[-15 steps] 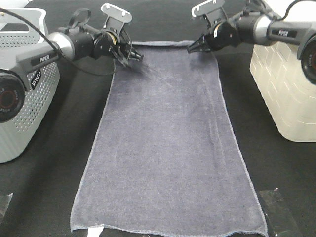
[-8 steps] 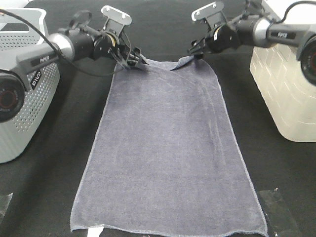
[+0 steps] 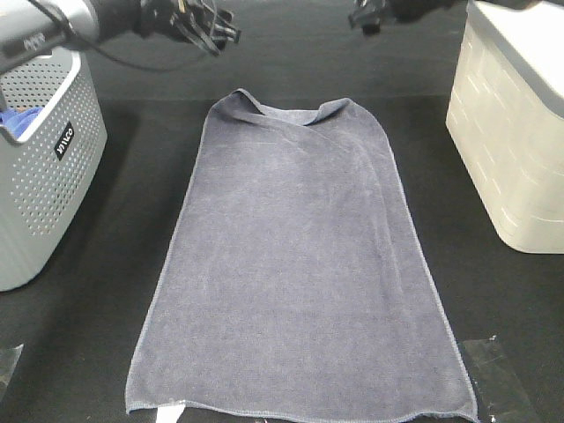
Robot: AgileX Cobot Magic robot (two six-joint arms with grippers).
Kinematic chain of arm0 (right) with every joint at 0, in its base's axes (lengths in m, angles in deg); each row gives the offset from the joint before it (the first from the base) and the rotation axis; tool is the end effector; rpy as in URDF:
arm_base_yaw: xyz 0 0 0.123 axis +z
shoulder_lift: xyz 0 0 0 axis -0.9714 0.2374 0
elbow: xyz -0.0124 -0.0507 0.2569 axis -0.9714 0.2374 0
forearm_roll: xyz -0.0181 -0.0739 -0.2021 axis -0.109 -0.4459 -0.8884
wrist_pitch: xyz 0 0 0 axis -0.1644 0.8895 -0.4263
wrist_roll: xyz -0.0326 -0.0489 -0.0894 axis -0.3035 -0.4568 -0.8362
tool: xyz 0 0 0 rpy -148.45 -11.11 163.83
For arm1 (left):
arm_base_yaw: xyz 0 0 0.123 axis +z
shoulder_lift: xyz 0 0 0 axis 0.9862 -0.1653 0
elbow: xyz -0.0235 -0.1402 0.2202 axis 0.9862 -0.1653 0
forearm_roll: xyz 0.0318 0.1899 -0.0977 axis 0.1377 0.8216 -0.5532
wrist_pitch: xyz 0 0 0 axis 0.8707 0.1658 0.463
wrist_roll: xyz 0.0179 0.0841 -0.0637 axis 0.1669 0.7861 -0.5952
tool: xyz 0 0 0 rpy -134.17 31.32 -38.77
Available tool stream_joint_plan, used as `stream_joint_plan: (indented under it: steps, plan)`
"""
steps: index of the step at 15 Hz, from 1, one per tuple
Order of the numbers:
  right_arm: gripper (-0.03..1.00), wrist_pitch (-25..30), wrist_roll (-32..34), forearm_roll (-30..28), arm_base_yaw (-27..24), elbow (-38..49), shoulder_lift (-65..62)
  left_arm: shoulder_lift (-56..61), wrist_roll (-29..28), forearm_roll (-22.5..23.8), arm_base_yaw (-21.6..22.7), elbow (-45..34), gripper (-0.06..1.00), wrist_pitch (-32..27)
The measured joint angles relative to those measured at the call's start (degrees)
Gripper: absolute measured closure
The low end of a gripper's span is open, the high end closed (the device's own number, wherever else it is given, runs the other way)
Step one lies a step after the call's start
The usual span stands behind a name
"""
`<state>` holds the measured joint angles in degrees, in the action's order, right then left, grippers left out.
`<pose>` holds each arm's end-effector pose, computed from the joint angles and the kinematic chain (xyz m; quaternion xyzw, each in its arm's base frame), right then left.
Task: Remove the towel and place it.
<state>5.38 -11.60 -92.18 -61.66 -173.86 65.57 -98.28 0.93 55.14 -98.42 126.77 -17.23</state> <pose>0.5109 0.1200 0.2236 -0.1923 0.8184 -0.0574 0.5385 0.5282 -0.1564 0.1938 0.1435 0.8280 0.0007 0.5421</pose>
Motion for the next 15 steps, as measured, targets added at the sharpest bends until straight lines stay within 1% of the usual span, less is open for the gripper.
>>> stream_joint_plan:
  steps: [2, 3, 4, 5, 6, 7, 8, 9, 10, 11, 13, 15]
  plan:
    - [0.15, 5.33, -0.40, 5.50, 0.00, 0.00, -4.41, 4.01, -0.11, -0.86, -0.34, 0.00, 0.19, -6.65]
    - [0.15, 8.42, -2.01, 9.17, 0.00, 0.00, -6.36, 6.36, -0.17, -2.69, -0.40, 0.00, 0.20, -11.17]
    - [0.15, 12.55, -4.76, 13.18, 0.00, 0.00, -8.37, 8.37, -0.17, -4.35, -0.40, 0.00, 0.21, -16.96]
    - [0.15, 14.73, -6.02, 14.84, 0.00, 0.00, -9.34, 9.45, -0.11, -5.21, -0.40, 0.00, 0.21, -20.05]
    - [0.15, 19.31, -9.57, 18.74, 0.00, 0.00, -11.12, 11.29, 0.52, -6.36, -0.40, 0.00, 0.21, -25.67]
    - [0.15, 25.27, -13.64, 23.20, 0.00, 0.00, -13.12, 13.87, 2.52, -7.68, -0.40, 0.00, 0.21, -34.26]
    - [0.15, 29.62, -14.95, 25.32, 0.00, 0.00, -14.50, 14.73, 3.21, -7.85, -0.40, 0.00, 0.21, -37.36]
    - [0.15, 32.09, -15.41, 25.73, 0.00, 0.00, -15.18, 16.21, 4.35, -7.91, -0.40, 0.00, 0.21, -42.74]
    - [0.15, 36.96, -15.70, 26.18, 0.00, 0.00, -16.27, 17.82, 5.27, -7.91, -0.40, 0.00, 0.21, -46.98]
    - [0.15, 41.37, -15.70, 26.36, 0.00, 0.00, -17.19, 19.37, 6.07, -8.08, -0.40, -0.34, 0.21, -48.13]
    - [0.15, 51.45, -15.64, 25.21, 0.00, 0.00, -18.96, 24.58, 7.16, -10.77, -0.40, -3.15, 0.21, -48.64]
    - [0.15, 52.20, -14.61, 24.87, 0.00, 1.78, -20.68, 30.71, 7.28, -10.83, -0.40, -8.19, 0.21, -48.64]
